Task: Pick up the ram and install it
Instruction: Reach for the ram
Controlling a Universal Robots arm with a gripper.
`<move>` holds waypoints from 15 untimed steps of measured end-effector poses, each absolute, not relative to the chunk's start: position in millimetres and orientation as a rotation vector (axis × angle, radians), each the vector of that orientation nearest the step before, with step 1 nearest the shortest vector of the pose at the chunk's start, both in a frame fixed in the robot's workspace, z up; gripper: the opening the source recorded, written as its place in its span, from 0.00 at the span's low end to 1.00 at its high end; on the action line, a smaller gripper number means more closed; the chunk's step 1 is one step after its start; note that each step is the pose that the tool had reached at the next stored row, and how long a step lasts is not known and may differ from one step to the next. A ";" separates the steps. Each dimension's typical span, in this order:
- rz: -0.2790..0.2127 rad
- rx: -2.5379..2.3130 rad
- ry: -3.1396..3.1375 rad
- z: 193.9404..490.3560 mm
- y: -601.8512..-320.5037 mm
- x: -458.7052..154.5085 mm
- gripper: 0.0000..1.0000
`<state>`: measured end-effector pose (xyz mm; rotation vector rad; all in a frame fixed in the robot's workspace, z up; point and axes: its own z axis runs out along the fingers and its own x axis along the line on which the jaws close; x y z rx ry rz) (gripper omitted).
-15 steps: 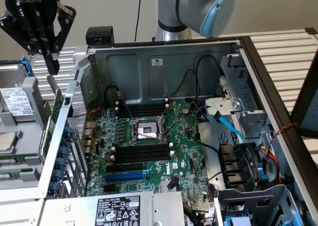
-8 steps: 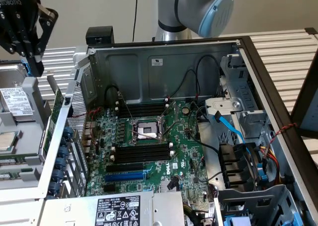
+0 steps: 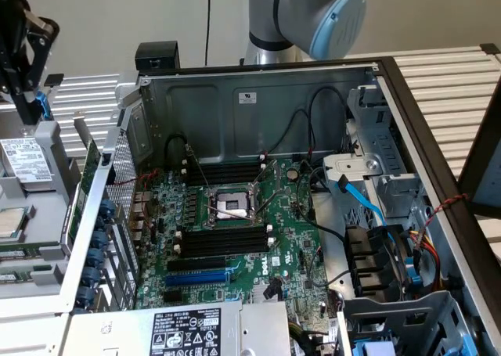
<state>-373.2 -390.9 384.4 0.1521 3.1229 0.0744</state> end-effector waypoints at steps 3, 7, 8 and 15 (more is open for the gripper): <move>0.074 0.152 3.123 383.6 -390.2 -386.5 0.11; 0.074 0.152 3.123 382.4 -389.2 -403.7 0.11; 0.074 0.152 3.123 382.0 -388.8 -408.2 0.11; 0.074 0.152 3.124 380.6 -387.0 -434.8 0.11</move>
